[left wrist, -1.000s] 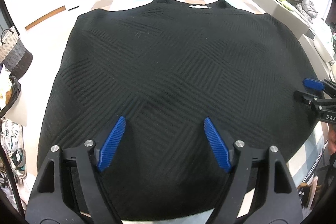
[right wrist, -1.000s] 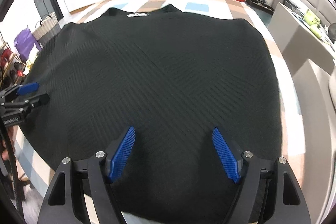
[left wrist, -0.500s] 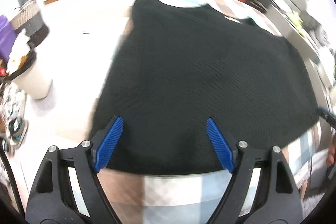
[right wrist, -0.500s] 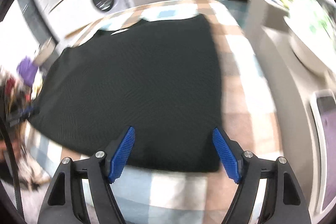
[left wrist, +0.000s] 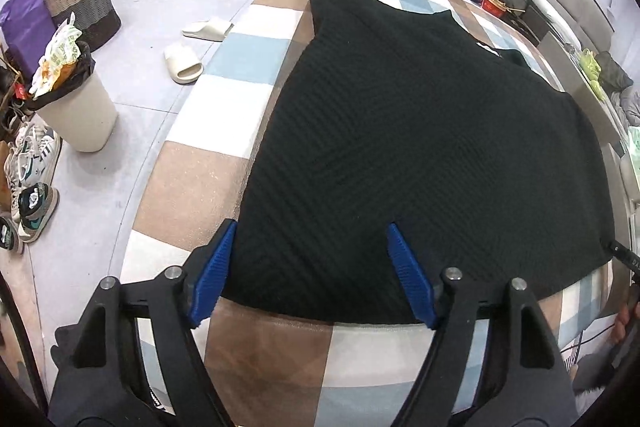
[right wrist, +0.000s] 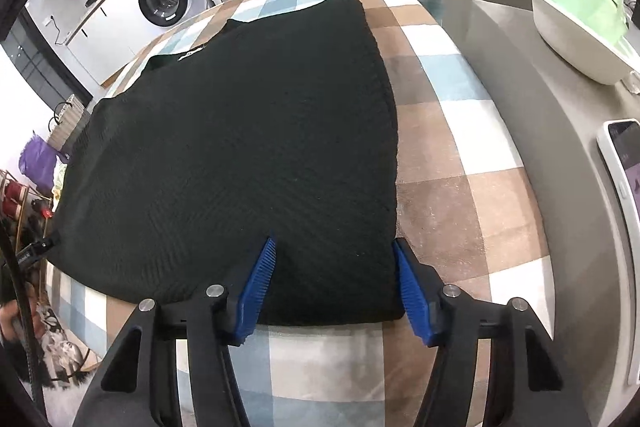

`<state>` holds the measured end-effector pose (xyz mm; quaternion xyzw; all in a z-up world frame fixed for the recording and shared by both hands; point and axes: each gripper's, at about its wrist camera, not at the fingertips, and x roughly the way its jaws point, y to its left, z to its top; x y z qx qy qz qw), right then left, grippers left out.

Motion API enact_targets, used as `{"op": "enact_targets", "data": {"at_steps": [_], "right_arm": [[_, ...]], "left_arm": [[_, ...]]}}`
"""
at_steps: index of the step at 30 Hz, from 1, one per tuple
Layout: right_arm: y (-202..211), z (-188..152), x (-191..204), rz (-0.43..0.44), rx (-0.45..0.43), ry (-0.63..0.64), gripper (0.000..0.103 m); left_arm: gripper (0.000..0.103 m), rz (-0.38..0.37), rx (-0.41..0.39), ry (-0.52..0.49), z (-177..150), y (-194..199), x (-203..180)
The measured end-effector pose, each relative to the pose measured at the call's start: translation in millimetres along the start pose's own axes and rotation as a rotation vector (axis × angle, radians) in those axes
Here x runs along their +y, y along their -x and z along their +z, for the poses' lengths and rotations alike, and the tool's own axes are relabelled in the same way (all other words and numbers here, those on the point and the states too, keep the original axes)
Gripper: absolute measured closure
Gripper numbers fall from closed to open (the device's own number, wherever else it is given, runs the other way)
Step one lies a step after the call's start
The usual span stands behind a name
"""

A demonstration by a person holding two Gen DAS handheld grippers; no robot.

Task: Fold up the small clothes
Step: 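Grasp the shirt hem with both tools and lift it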

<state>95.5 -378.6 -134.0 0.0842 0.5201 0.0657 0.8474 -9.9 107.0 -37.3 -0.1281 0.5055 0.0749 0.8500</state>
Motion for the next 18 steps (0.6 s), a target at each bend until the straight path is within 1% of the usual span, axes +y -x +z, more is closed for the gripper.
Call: {"op": "enact_targets", "data": {"at_steps": [1, 2, 5, 6, 7, 9, 10, 13, 15, 18], "right_arm": [[-0.2, -0.4, 0.4, -0.002, -0.001, 0.001, 0.042], [-1.2, 0.5, 0.0, -0.001, -0.001, 0.000, 0.042], [-1.6, -0.6, -0.7, -0.006, -0.004, -0.003, 0.048], [-1.7, -0.9, -0.6, -0.008, -0.007, 0.000, 0.054], [-2.6, -0.5, 0.0, -0.007, -0.010, 0.004, 0.061], [-2.1, -0.6, 1.5, 0.000, -0.023, 0.017, 0.066], [-1.5, -0.5, 2.6, -0.002, -0.027, 0.024, 0.071], [1.7, 0.0, 4.9, 0.002, -0.040, 0.042, 0.079], [3.1, -0.8, 4.2, 0.002, -0.037, 0.055, 0.081], [2.4, -1.9, 5.2, -0.014, -0.034, 0.070, 0.081]], "left_arm": [[0.038, -0.001, -0.003, -0.001, -0.1, -0.1, -0.3], [0.041, 0.000, -0.004, -0.005, 0.2, -1.2, 0.7], [0.055, 0.000, -0.018, -0.017, 1.0, -2.3, 1.4], [0.062, 0.003, -0.024, -0.022, 0.9, -1.4, 1.3], [0.068, 0.001, -0.029, -0.027, 0.9, -0.7, 1.3], [0.074, -0.003, -0.038, -0.031, 1.1, 1.0, 1.2], [0.075, -0.004, -0.040, -0.034, 0.6, 2.8, 1.8], [0.077, 0.000, -0.045, -0.042, -1.4, 5.3, 1.5], [0.078, -0.002, -0.042, -0.044, -2.6, 5.2, 2.8], [0.078, -0.003, -0.038, -0.042, -3.6, 7.0, 2.7]]}}
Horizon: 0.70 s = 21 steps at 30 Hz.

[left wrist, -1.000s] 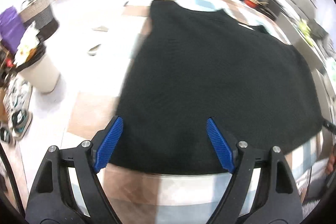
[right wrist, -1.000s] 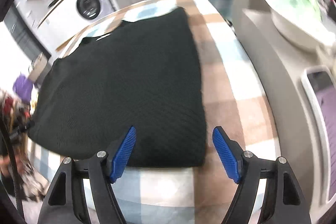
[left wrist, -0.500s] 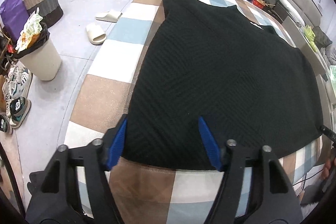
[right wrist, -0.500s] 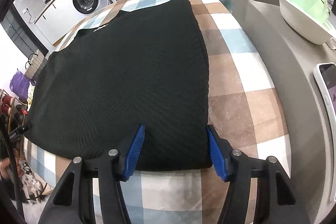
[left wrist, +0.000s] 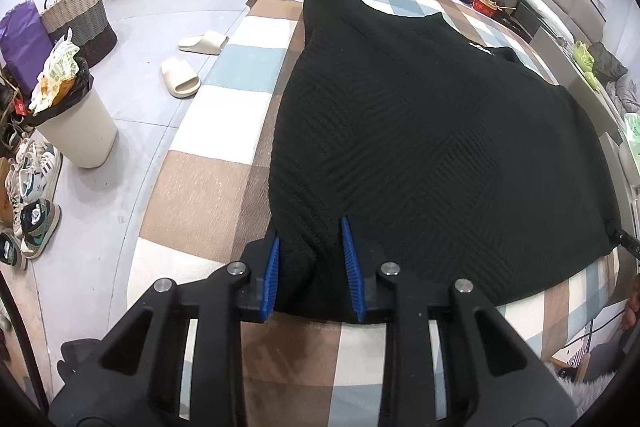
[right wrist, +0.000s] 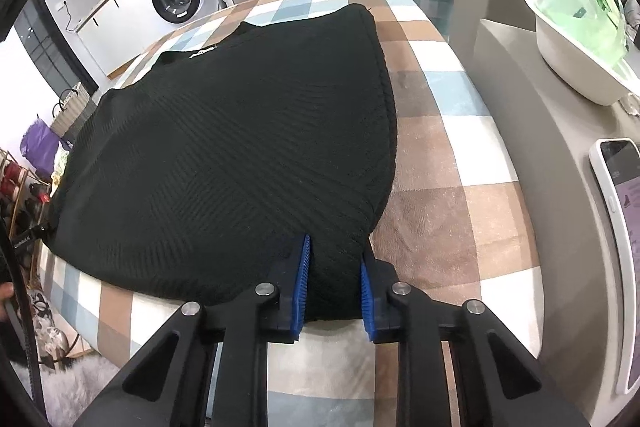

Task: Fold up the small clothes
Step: 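Grasp the shirt hem with both tools and lift it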

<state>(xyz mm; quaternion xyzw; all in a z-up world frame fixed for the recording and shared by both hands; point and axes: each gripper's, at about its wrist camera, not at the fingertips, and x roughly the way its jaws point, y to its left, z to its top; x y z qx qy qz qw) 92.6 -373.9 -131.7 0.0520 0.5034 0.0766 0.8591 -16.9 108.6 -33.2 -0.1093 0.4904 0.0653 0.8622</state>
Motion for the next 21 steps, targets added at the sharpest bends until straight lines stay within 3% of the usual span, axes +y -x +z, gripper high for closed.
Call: {"op": "enact_targets", "data": {"at_steps": [4, 10, 13, 17, 21], "right_arm": [[0.6, 2.6, 1.9, -0.006, -0.006, -0.008, 0.074], [13.6, 15.7, -2.7, 0.055, -0.091, -0.098, 0.056], [19.5, 23.9, 2.8, 0.080, -0.134, -0.098, 0.048], [21.7, 34.7, 14.7, 0.124, -0.175, -0.087, 0.046], [24.8, 42.6, 27.6, 0.184, -0.215, -0.070, 0.046]], "left_arm": [[0.077, -0.015, 0.005, 0.037, -0.3, 4.0, 4.1], [0.070, -0.089, 0.021, 0.219, -5.6, 18.3, 33.8], [0.066, -0.084, 0.030, 0.278, -12.9, 26.7, 44.5], [0.063, -0.099, 0.042, 0.333, -23.4, 37.3, 52.1], [0.063, -0.197, 0.083, 0.407, -38.7, 40.2, 53.8]]}}
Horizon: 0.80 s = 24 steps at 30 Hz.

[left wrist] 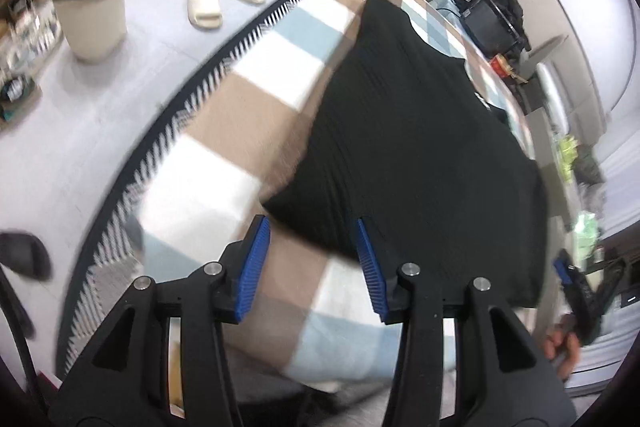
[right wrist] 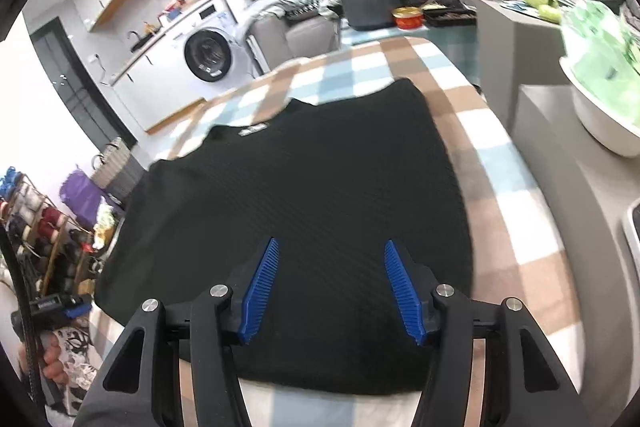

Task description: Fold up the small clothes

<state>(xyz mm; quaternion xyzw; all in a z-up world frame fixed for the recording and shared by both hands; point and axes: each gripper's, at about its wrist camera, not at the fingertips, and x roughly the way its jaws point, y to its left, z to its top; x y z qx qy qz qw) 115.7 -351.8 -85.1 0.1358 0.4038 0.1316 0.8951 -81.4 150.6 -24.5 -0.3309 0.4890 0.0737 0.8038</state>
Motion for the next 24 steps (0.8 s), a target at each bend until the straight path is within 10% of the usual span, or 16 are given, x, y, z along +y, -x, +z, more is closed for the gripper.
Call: {"op": "enact_targets", "data": {"at_steps": [15, 19, 24], "right_arm": [[-35.0, -8.8, 36.6, 0.104, 0.095, 0.055, 0.044], [-42.4, -10.2, 43.0, 0.106, 0.112, 0.062, 0.044], [-51.7, -15.3, 49.1, 0.086, 0.147, 0.086, 0.044]], "left_arm": [[0.049, -0.140, -0.104, 0.165, 2.1, -38.9, -11.8], [0.081, -0.120, -0.139, 0.155, 9.2, -50.6, -21.9], [0.089, -0.146, -0.218, 0.107, 19.4, -46.0, -33.9]]}}
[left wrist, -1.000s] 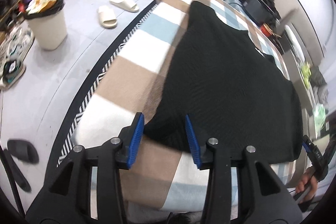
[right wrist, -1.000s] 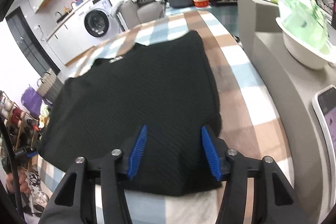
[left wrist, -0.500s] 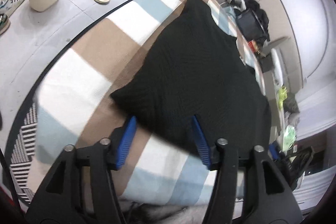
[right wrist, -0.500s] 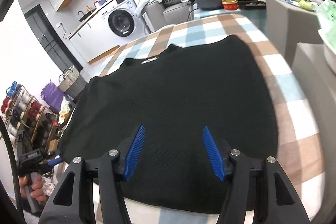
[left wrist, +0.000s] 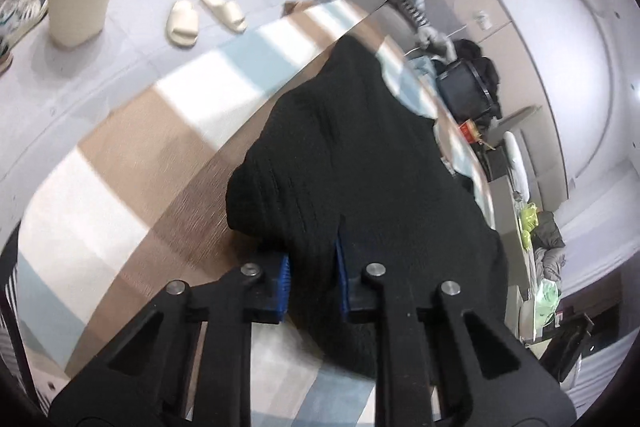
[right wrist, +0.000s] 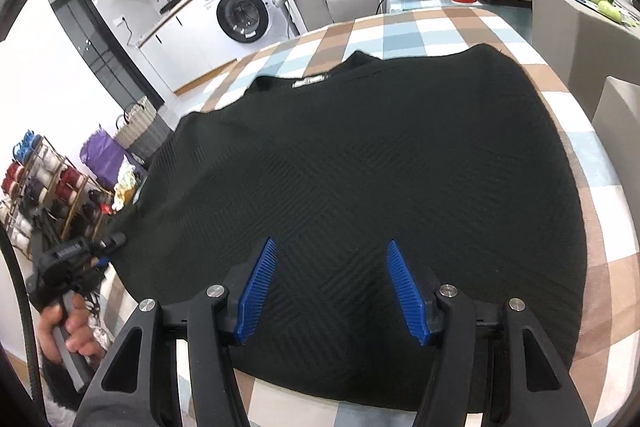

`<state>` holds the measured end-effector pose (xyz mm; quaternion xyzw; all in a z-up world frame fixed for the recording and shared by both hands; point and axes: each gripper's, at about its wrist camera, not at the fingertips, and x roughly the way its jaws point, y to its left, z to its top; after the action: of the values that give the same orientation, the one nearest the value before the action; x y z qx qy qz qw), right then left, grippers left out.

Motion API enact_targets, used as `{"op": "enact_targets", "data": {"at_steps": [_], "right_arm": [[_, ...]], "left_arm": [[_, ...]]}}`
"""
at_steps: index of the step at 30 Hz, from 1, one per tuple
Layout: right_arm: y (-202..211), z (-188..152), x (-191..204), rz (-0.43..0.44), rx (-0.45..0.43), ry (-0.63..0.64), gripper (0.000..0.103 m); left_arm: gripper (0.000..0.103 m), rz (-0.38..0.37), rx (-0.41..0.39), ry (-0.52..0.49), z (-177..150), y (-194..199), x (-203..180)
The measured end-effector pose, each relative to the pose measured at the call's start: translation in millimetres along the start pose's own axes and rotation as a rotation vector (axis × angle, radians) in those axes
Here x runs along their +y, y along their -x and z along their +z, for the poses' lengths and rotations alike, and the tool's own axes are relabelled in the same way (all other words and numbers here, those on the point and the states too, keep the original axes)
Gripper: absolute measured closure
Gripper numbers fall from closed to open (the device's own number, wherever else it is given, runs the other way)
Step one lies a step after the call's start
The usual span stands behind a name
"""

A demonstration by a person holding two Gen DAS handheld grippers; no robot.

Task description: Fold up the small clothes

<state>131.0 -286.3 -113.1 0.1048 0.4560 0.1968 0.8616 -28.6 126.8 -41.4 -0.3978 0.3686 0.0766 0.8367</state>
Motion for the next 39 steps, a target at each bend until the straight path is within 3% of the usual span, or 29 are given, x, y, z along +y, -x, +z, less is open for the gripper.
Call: {"op": "enact_targets", "data": {"at_steps": [6, 10, 15, 18, 19, 21, 24, 27, 29, 31, 34, 39], "right_arm": [[-5.8, -5.5, -0.9, -0.013, 0.021, -0.011, 0.044], [-2.5, -8.3, -3.5, -0.019, 0.016, -0.021, 0.044], [12.2, -11.7, -9.9, -0.040, -0.014, -0.035, 0.044], [28.0, -16.2, -23.8, -0.073, -0.048, -0.075, 0.043], [32.7, -17.3, -29.1, -0.082, -0.058, -0.090, 0.042], [43.6, -22.0, -41.8, -0.115, -0.078, -0.130, 0.041], [55.0, -28.6, -58.0, -0.163, -0.085, -0.171, 0.041], [66.2, -31.9, -65.4, -0.210, -0.099, -0.178, 0.041], [73.8, -31.1, -70.3, -0.212, -0.111, -0.184, 0.041], [74.8, -25.7, -71.5, -0.195, -0.124, -0.189, 0.041], [72.9, -18.6, -71.5, -0.104, -0.119, -0.193, 0.041], [42.6, -12.8, -63.1, 0.060, -0.009, -0.226, 0.041]], "left_arm": [[0.090, -0.073, -0.056, -0.187, 11.7, 10.7, -46.2], [0.091, -0.147, -0.056, -0.358, 14.7, 4.2, -105.1], [0.091, -0.277, -0.002, -0.600, -7.5, -15.7, -197.7], [0.091, -0.374, 0.089, -0.732, -41.3, -36.9, -248.6], [0.091, -0.404, 0.151, -0.787, -59.1, -49.6, -264.9], [0.088, -0.425, 0.258, -0.849, -87.6, -67.4, -282.0], [0.085, -0.391, 0.436, -0.962, -128.6, -97.6, -295.6], [0.079, -0.419, 0.492, -0.952, -134.9, -99.6, -288.9], [0.066, -0.439, 0.464, -0.940, -126.8, -90.6, -283.4], [0.046, -0.428, 0.408, -0.922, -113.4, -79.6, -275.5], [0.045, -0.395, 0.341, -0.874, -94.7, -71.6, -261.4], [0.045, -0.234, 0.296, -0.827, -75.1, -84.4, -230.6]]}}
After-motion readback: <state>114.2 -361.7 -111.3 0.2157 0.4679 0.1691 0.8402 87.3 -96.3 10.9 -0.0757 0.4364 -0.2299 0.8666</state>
